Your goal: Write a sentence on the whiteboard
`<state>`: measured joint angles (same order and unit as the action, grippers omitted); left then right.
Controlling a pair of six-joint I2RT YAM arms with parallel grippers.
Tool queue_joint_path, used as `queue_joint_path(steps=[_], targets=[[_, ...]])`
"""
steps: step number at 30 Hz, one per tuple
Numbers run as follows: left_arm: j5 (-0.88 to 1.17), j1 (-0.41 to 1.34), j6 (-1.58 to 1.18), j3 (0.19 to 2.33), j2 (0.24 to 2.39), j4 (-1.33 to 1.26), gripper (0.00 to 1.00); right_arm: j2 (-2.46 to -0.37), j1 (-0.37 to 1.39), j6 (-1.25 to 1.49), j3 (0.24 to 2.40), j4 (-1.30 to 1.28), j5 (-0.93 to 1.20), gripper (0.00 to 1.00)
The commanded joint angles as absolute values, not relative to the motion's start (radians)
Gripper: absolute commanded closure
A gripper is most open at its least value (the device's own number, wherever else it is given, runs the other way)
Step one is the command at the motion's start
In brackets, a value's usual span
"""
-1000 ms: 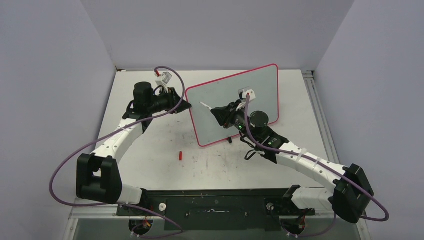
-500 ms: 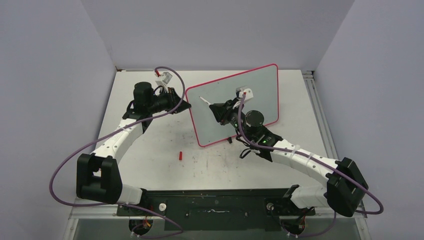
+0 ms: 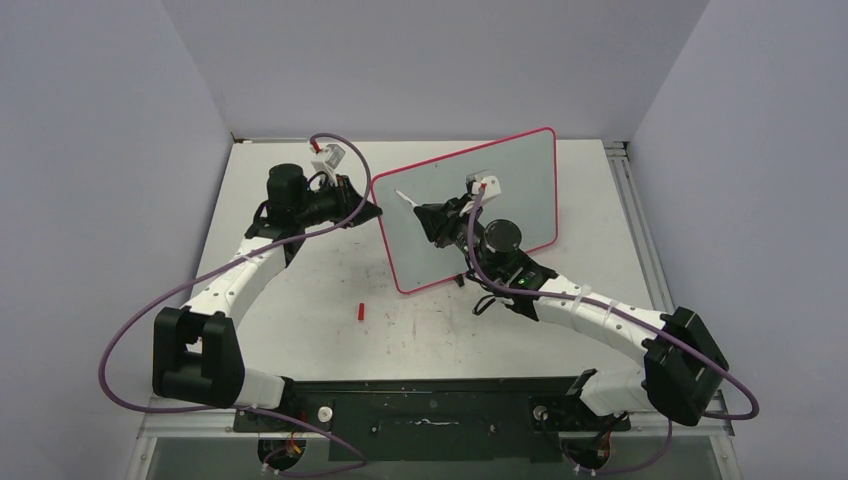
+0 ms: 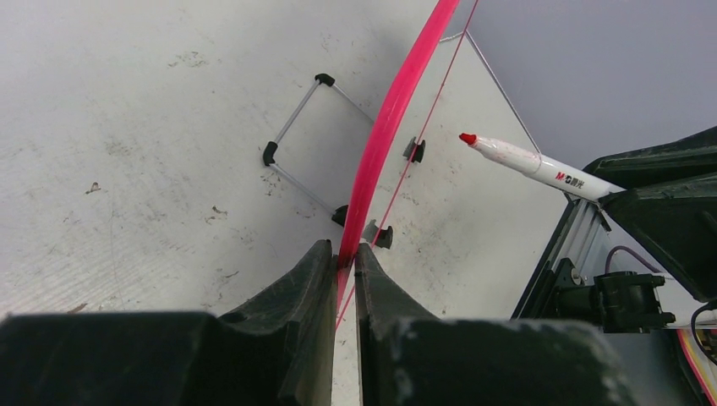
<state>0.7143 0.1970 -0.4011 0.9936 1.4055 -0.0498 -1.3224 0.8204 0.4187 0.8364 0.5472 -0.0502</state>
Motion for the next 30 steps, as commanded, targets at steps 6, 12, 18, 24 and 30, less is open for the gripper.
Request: queue_joint_path(steps=[6, 12, 18, 24, 30], targets=[[0.725, 0.208, -0.367, 0.997, 1.397, -0.085, 1.0, -1.335, 0.833, 0.393, 0.881, 0.649, -0.088, 0.95], [0.724, 0.21, -0.356, 0.994, 1.395, -0.085, 1.0, -1.356, 0.833, 0.389, 0.893, 0.652, -0.087, 0.95], [0.723, 0.212, -0.351, 0.994, 1.392, -0.081, 1.0, -1.368, 0.834, 0.386, 0.896, 0.658, -0.097, 0.95], [0.725, 0.212, -0.348, 0.994, 1.393, -0.08, 1.0, -1.382, 0.835, 0.386, 0.894, 0.67, -0.113, 0.95], [0.726, 0.213, -0.347, 0.993, 1.392, -0.081, 1.0, -1.392, 0.838, 0.382, 0.895, 0.682, -0.124, 0.95]])
